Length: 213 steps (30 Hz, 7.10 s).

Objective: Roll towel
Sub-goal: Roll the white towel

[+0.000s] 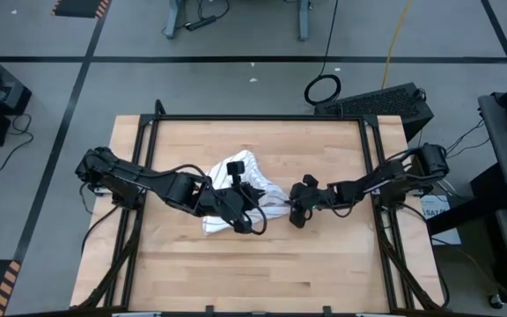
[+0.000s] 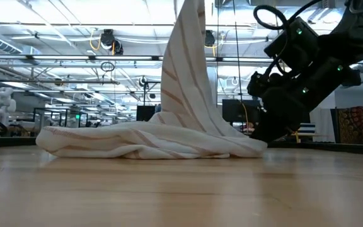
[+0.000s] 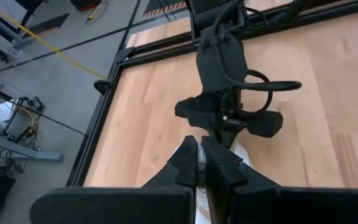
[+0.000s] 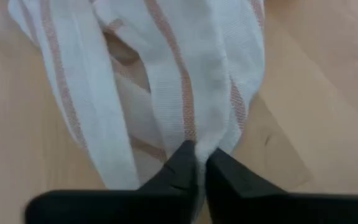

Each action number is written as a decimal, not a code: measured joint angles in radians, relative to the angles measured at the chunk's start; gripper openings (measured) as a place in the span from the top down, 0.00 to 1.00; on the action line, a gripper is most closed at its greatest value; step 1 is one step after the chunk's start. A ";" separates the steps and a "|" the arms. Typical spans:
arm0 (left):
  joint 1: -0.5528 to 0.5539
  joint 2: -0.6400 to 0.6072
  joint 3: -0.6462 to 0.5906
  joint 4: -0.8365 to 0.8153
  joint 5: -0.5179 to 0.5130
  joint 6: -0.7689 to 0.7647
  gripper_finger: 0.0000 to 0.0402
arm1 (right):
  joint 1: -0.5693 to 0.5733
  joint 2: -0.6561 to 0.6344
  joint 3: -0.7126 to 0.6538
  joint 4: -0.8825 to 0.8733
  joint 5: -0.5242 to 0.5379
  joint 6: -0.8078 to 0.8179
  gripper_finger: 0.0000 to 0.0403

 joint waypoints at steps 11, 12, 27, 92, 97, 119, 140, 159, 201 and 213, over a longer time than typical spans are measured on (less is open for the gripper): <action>0.037 0.013 -0.037 -0.072 -0.138 -0.105 0.97 | 0.126 -0.231 0.001 -0.243 0.000 0.070 1.00; 0.045 0.014 -0.046 -0.062 -0.138 -0.112 0.97 | 0.143 -0.248 0.001 -0.257 0.001 0.084 1.00; 0.051 0.030 -0.191 0.022 -0.001 -0.263 0.68 | 0.305 -0.300 0.001 -0.454 0.030 0.173 1.00; -0.146 0.031 -0.831 0.862 0.154 -0.208 0.95 | 0.429 0.101 0.134 0.112 0.301 -0.619 0.46; -0.111 0.031 -0.831 0.940 0.142 -0.209 0.95 | 0.397 0.160 0.166 0.108 0.363 -0.636 0.53; -0.081 0.061 -0.829 1.036 0.073 -0.233 0.85 | 0.375 -0.044 0.173 -0.062 0.369 -0.508 0.99; -0.110 0.359 -0.624 1.064 -0.105 0.161 0.87 | 0.374 -0.044 0.172 -0.135 0.365 -0.416 0.99; -0.134 0.081 -0.625 0.865 -0.133 -0.157 0.97 | 0.497 -0.044 0.172 -0.080 0.445 -0.412 0.72; -0.136 0.077 -0.625 0.846 -0.035 -0.236 0.85 | 0.460 0.017 0.191 0.324 0.510 -0.681 0.99; -0.194 0.083 -0.626 1.028 -0.054 0.048 0.47 | 0.354 -0.022 0.191 0.164 0.227 -0.350 0.99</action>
